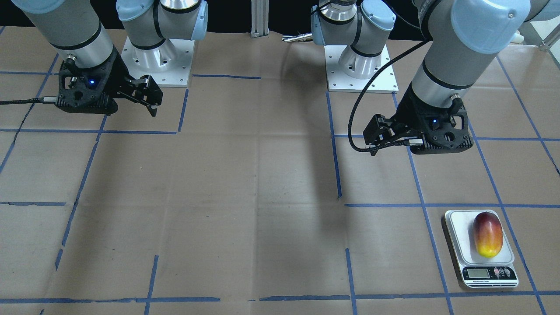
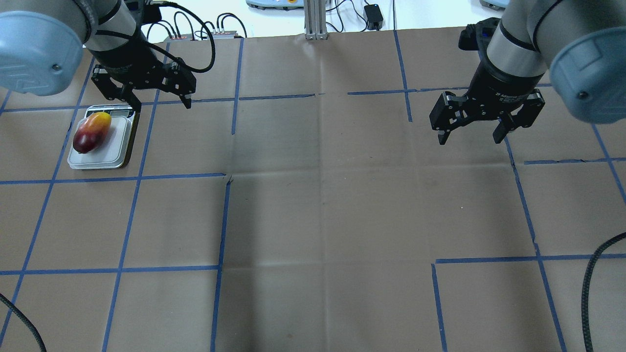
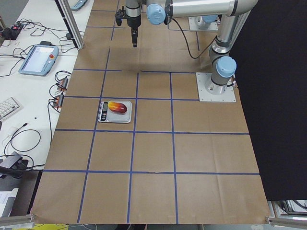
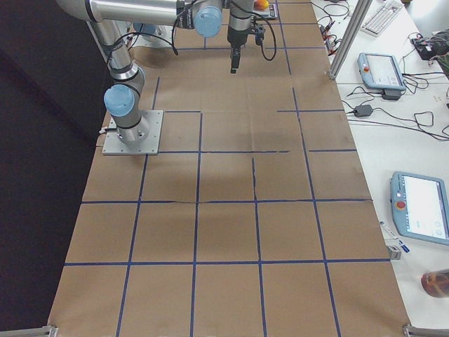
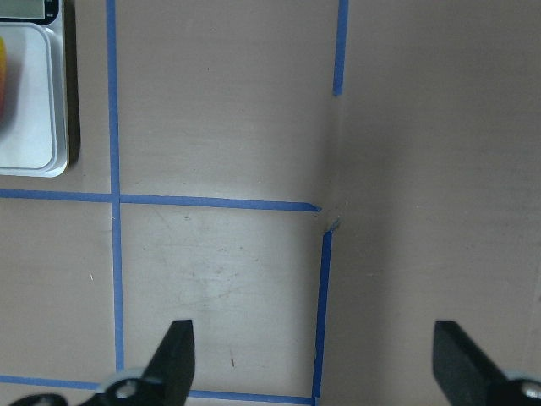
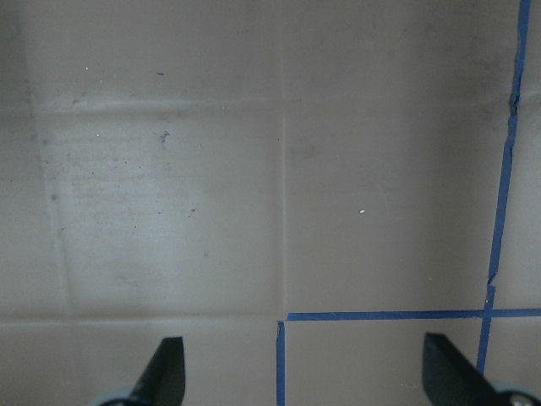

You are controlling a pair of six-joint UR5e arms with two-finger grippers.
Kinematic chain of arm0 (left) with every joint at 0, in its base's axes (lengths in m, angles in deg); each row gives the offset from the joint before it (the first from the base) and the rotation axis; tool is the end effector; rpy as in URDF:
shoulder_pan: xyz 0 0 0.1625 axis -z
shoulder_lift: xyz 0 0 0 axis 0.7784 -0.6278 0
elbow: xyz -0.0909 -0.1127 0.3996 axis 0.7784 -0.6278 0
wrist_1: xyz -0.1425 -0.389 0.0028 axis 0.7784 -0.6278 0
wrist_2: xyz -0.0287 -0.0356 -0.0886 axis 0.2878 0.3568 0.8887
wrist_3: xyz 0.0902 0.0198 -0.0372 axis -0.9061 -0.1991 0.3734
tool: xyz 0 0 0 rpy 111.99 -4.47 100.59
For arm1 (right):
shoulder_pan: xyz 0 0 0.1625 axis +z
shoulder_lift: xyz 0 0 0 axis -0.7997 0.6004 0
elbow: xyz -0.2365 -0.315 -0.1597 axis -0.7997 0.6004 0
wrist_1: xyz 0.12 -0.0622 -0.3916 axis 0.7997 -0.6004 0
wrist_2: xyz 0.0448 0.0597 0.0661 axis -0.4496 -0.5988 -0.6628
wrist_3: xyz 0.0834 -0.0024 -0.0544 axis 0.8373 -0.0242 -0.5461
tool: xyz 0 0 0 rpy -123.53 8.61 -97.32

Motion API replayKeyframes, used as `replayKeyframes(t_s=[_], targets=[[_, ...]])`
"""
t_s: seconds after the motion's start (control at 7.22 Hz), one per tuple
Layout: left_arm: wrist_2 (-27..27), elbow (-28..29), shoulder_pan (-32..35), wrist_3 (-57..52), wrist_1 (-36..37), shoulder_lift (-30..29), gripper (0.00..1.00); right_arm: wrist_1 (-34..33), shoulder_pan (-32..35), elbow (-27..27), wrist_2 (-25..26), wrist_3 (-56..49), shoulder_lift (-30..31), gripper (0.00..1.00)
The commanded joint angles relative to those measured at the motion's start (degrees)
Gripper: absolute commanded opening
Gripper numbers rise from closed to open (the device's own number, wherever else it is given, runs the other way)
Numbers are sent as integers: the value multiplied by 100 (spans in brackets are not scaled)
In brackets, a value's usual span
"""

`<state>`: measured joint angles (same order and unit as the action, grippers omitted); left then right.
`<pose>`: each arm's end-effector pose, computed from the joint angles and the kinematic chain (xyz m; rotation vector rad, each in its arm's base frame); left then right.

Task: Weigh mango

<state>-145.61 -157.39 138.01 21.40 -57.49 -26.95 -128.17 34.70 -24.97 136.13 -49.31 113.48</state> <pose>-0.1018 -0.5505 0.4538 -0.0826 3.1211 -0.0232 0.1163 -0.4762 0.4473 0.0249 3.1239 0.1312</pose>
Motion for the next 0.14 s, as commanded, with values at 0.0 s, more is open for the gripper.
replayKeyframes(t_s=[0.0], targets=[[-6, 0, -15, 0, 0, 0, 100, 0, 0, 0, 0, 0, 0, 100]])
